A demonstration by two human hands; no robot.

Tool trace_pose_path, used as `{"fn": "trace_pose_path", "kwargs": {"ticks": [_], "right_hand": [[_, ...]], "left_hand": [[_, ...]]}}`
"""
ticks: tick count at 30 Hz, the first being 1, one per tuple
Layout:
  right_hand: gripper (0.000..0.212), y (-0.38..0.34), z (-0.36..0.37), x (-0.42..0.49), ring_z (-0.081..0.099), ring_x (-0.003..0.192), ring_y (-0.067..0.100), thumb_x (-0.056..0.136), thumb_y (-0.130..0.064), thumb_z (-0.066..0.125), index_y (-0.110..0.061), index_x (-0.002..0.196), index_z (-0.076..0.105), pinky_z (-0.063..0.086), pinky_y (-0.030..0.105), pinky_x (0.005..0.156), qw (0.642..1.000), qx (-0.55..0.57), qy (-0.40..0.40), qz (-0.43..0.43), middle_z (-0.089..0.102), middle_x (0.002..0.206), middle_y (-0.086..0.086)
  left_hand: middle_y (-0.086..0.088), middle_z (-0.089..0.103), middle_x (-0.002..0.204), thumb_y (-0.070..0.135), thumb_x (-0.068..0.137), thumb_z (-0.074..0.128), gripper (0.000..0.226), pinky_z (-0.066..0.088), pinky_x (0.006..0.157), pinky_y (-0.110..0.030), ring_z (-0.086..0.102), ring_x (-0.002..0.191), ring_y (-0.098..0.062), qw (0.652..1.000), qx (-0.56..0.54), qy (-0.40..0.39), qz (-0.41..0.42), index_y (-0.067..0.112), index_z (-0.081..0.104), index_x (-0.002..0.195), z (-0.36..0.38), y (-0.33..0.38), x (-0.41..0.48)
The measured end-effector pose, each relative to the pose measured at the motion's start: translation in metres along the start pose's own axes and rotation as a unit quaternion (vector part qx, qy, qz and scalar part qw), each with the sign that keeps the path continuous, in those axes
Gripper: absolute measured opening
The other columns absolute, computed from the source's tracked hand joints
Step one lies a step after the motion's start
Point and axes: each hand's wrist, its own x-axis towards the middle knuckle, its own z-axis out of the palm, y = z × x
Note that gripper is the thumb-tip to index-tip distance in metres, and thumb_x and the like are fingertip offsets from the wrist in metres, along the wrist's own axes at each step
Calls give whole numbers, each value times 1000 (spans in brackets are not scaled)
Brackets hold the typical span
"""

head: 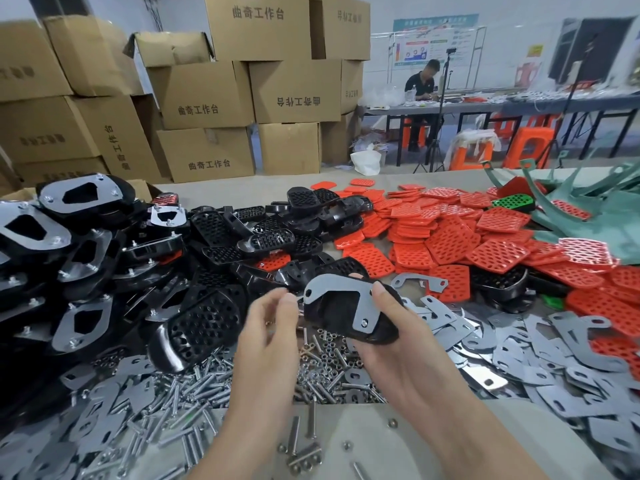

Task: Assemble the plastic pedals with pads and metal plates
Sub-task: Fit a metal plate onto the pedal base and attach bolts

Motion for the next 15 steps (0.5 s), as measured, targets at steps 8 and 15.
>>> {"fn": "trace_pose_path", "kwargs": {"ticks": [8, 15], "right_hand": [[31, 2, -6, -2, 71, 116, 25, 95, -24, 62, -2, 111, 77, 61, 30, 90, 991, -112, -42, 53, 73, 124, 16], [33, 13, -11, 0, 76, 102, 26, 98, -35, 61, -16, 124, 66, 62, 27, 79, 963, -269, 4, 19, 77, 117, 6]], "left_hand": [[-2, 77, 106, 26, 102, 54, 23, 58, 71, -23, 73, 94, -17, 995, -92, -41, -17, 17, 70, 116, -8, -7, 15], [3, 76, 109, 30, 102, 53, 26, 59, 78, -25, 72, 103, -13, 996, -69, -50, 25, 21, 69, 119, -17, -7, 21]]}}
